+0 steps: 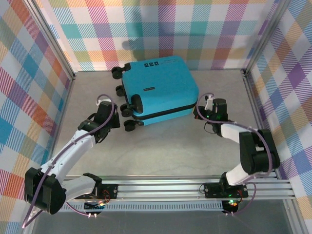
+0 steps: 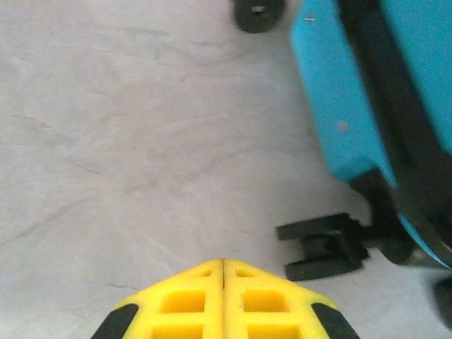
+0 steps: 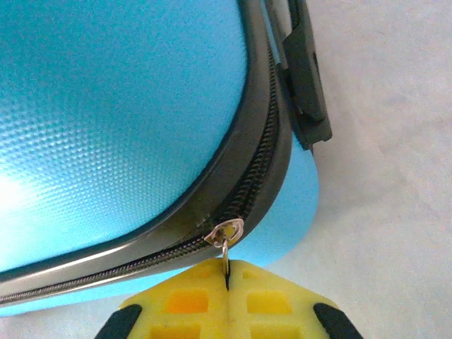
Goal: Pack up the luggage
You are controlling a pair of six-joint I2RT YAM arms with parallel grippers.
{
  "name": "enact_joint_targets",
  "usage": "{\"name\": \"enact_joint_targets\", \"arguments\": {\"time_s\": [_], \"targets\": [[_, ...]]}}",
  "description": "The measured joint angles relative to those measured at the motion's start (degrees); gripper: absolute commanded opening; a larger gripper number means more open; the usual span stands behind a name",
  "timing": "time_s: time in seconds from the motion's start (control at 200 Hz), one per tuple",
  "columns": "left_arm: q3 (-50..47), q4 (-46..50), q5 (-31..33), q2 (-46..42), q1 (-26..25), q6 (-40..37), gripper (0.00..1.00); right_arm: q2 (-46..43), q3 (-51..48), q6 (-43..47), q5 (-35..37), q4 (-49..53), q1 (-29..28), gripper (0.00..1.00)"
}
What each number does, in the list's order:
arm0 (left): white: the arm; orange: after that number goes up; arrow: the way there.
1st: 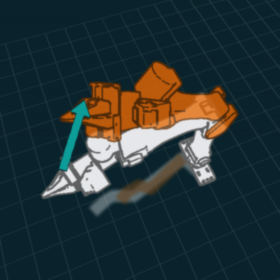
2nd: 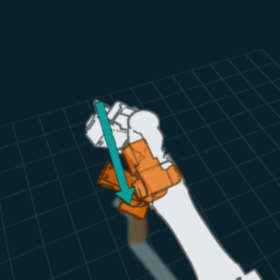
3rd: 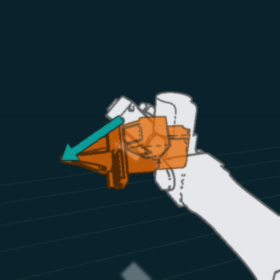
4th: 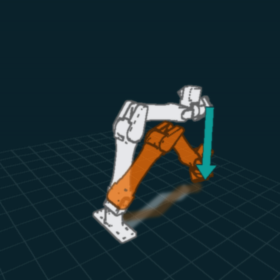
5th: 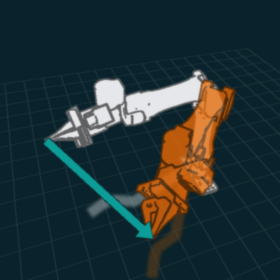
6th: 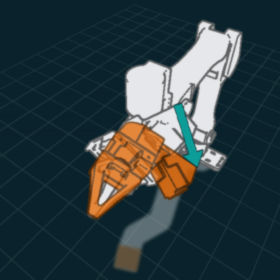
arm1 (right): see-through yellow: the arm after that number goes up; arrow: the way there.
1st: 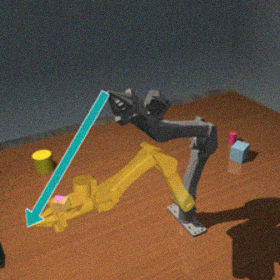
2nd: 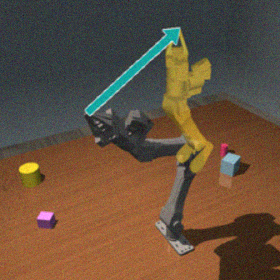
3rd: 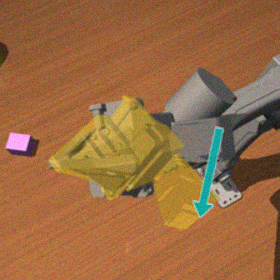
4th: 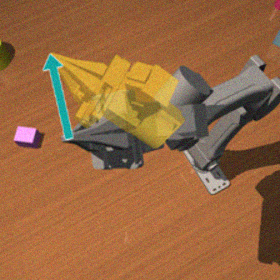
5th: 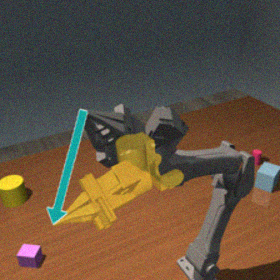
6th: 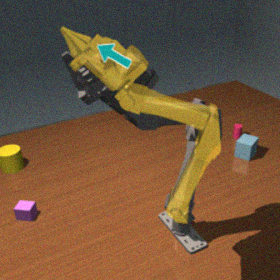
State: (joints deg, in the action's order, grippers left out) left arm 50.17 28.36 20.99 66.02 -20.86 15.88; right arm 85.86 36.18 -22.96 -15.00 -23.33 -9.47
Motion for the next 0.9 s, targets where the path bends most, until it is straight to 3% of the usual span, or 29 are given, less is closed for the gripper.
{"name": "enact_joint_targets", "arguments": {"time_s": [0.085,0.215,0.43,0.63,0.705,0.9], "targets": [[0.8,0.0,1.3,2.7,1.5,0.7,0.01,-5.6,-4.6,-0.3,1.7,1.0,-1.5,0.0],[3.4,0.6,2.9,6.7,2.4,1.1,0.15,-12.0,-7.9,-0.2,2.9,4.8,-3.0,0.0],[15.3,3.9,2.3,6.9,2.0,0.5,0.5,-16.5,-9.3,-0.1,4.7,9.0,-5.5,0.0],[22.5,6.1,-0.9,3.6,-2.2,1.6,0.58,-18.0,-9.9,0.0,7.2,9.8,-9.8,0.0],[22.0,6.5,-2.9,3.2,-3.3,4.0,0.64,-18.1,-10.0,0.5,7.5,10.2,-10.7,0.0],[15.6,8.0,-5.6,3.1,-4.2,12.6,0.66,-18.4,-9.9,1.9,8.2,10.7,-10.9,0.0]]}}
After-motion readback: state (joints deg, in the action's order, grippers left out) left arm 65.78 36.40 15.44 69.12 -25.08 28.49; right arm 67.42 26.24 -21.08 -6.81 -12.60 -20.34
